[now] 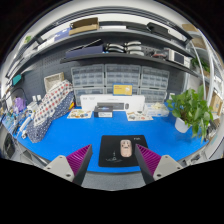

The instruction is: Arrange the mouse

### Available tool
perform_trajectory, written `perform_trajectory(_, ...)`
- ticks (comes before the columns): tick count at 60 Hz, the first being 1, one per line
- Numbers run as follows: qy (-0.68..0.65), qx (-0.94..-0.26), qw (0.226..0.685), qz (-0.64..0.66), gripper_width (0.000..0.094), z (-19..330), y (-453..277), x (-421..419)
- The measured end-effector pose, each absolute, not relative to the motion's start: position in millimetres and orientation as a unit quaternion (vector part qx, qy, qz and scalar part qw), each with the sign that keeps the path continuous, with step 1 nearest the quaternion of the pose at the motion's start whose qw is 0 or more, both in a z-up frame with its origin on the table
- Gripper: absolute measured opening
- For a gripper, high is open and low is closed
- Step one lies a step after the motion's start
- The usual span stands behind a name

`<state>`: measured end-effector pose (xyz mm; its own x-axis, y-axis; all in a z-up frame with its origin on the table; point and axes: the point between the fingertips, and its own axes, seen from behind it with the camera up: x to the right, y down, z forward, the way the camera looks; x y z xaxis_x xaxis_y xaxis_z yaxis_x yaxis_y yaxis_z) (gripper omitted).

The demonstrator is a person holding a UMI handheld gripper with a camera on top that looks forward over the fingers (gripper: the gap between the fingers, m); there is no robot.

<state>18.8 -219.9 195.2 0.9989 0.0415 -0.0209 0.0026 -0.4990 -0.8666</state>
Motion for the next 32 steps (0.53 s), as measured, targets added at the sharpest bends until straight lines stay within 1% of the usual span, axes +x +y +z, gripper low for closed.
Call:
perform_trajectory(12,-0.024,-0.870,0.492,0.016,0.0866,188,-251,5)
perform_trajectory(32,-0.025,-0.866,0.500,0.019,0.0867,202,-266,-6)
